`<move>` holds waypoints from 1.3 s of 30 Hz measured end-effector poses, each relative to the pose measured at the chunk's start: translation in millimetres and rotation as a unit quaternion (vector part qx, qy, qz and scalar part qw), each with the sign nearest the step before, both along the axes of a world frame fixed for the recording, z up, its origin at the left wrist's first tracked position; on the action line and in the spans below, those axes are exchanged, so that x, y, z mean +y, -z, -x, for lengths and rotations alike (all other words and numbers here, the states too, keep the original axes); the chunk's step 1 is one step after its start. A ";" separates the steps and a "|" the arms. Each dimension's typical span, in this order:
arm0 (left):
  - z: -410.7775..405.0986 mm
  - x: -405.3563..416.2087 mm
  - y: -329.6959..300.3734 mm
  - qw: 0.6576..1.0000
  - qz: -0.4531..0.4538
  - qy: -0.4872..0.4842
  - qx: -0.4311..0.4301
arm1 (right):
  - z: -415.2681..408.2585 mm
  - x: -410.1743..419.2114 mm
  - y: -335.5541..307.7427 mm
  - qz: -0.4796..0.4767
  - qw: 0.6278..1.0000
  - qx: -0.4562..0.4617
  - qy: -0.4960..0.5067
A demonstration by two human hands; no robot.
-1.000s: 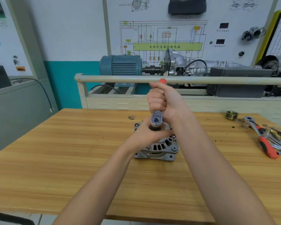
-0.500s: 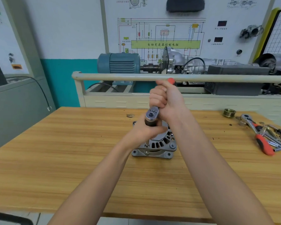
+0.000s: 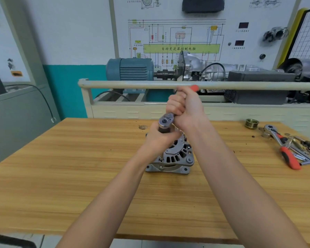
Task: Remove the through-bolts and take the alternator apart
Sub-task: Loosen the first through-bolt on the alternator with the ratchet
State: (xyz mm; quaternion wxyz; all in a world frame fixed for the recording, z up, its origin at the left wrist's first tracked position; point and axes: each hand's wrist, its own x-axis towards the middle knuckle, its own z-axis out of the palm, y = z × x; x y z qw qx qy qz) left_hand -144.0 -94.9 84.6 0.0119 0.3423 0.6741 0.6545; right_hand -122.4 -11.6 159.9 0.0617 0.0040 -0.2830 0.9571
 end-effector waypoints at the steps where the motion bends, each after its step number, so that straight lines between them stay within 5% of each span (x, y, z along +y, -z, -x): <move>1: -0.2 3.2 0.2 0.998 -0.035 -0.039 -0.019 | -0.2 -1.8 2.9 0.027 0.998 0.014 0.051; 4: 0.4 -1.5 3.0 0.999 -0.022 -0.024 0.007 | -3.1 -3.1 8.6 0.033 0.996 0.029 0.080; 8: 4.7 -23.4 -8.1 0.972 0.137 0.167 0.088 | -3.2 1.5 2.1 -0.070 0.990 -0.005 -0.123; 11: 0.3 -21.9 -9.0 0.956 0.198 0.197 0.089 | -2.4 0.3 -1.5 -0.154 0.963 -0.018 -0.219; 18: 0.7 -3.5 4.5 1.000 -0.009 -0.004 -0.025 | -2.0 -3.9 4.4 0.014 0.998 0.010 0.053; 23: 6.8 -24.7 -6.2 0.974 0.140 0.162 0.069 | -1.2 -0.7 -0.5 -0.068 0.990 -0.009 -0.123; 26: 6.6 -23.6 -8.0 0.975 0.119 0.176 0.070 | 4.1 -1.9 -4.4 -0.090 0.979 -0.034 -0.178; 30: 7.8 -10.6 0.6 0.997 -0.053 0.052 0.013 | 7.1 -11.8 -2.2 -0.005 1.000 -0.009 -0.001; 33: 5.6 -5.4 2.1 0.997 -0.082 -0.003 0.015 | 3.3 -11.8 3.8 0.025 0.995 0.020 0.094; 39: 8.3 -29.9 -7.7 0.974 0.122 0.169 0.085 | 5.7 -5.8 -3.9 -0.107 0.983 -0.021 -0.146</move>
